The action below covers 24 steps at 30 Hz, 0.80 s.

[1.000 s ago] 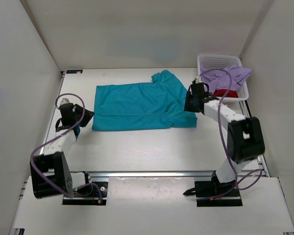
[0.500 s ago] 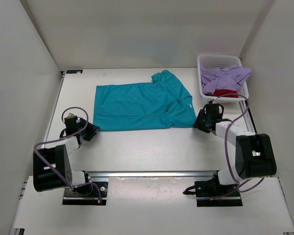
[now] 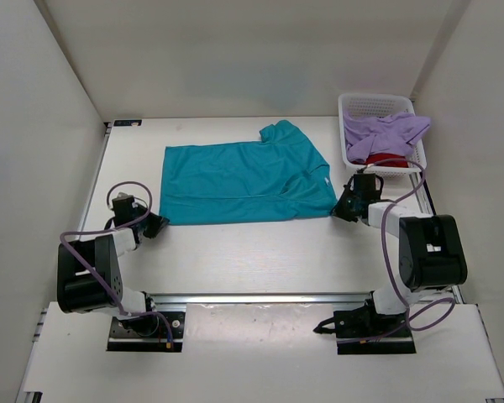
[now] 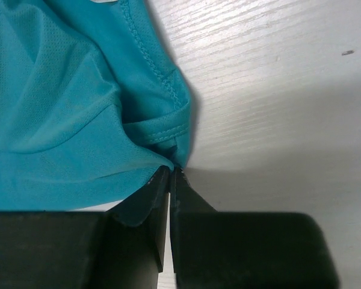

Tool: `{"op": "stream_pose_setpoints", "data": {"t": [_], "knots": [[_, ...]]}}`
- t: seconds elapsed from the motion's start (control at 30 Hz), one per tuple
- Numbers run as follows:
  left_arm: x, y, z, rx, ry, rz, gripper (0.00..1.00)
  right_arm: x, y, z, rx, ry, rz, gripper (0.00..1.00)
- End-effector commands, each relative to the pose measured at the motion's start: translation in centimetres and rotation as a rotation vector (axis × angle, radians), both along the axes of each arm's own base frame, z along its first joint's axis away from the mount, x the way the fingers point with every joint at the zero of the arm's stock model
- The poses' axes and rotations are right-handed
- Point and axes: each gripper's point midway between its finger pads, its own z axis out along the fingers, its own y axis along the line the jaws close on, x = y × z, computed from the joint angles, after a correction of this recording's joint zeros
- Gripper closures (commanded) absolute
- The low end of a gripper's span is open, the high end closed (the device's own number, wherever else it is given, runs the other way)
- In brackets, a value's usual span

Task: Fold and stack the t-shirts
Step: Fold the flattened tshirt in 1/3 of the way

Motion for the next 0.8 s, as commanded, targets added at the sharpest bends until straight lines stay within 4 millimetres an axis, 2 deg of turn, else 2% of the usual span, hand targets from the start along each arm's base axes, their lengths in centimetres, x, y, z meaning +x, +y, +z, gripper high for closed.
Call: {"op": "stream_pose_setpoints", "data": {"t": [0.0,0.03,0.2,0.23,0.33,0.37,0.4,0.47,0.5,0.57,0.6,0.63,0.67,0.7,0.73,0.77], "knots": [[-0.3,0.4,-0.4,0.027,0.037,0.01,1.0,0.2,-0.8,1.1,-0.022,-0.042,-0.053,0.99],[-0.1,0.4,-0.1,0.037,0.03,0.0,1.0,0.2,-1.0,1.7,-0.024,-0.057,-0.065,1.0],[-1.9,1.4,0.4,0.063,0.041,0.026,1.0,-3.4,-2.8,0.8,0.0,-0.029,-0.16,1.0],[-2.8,1.5,-0.1,0.078,0.074,0.025,1.0,-4.0,-3.2,1.1,-0.001,-0.041,-0.177,1.0],[-4.4,1.9,0.5,0.119,0.072,0.016,1.0,-6.3,-3.1,1.1,0.018,-0.044,-0.19,1.0],[-5.5,1.5,-0.2,0.112,0.098,0.006,1.0,-6.9,-3.5,1.0,0.022,-0.041,-0.205,1.0],[-5.8,1.9,0.2,0.129,0.092,0.013,1.0,-7.7,-3.8,1.1,0.03,-0.043,-0.227,1.0],[-7.6,1.4,-0.4,0.113,0.112,-0.001,1.0,-8.5,-3.7,2.1,0.032,-0.086,-0.228,1.0],[-8.2,1.1,-0.3,0.111,0.11,-0.01,1.0,-9.4,-3.6,1.5,0.04,-0.064,-0.238,1.0],[-9.5,0.3,-0.6,0.096,0.118,-0.03,1.0,-10.4,-3.7,1.9,0.032,-0.095,-0.246,1.0],[-9.9,-0.1,-0.4,0.084,0.11,-0.043,0.94,-11.1,-3.8,1.6,0.02,-0.077,-0.26,1.0],[-10.2,-0.5,-0.3,0.052,0.092,-0.052,0.84,-11.6,-3.1,1.7,0.033,-0.082,-0.242,0.97],[-10.9,-0.8,-0.7,0.039,0.098,-0.064,0.78,-11.6,-3.4,2.1,0.014,-0.105,-0.25,0.92],[-10.7,-0.4,-0.2,0.039,0.077,-0.046,0.63,-11.7,-3.6,2.0,0.004,-0.108,-0.252,0.78],[-10.6,-0.1,0.3,0.048,0.053,-0.047,0.49,-11.3,-3.5,2.8,0.006,-0.143,-0.241,0.64],[-10.1,0.4,1.3,0.068,0.032,-0.044,0.39,-10.9,-3.7,3.6,0.006,-0.16,-0.243,0.6]]}}
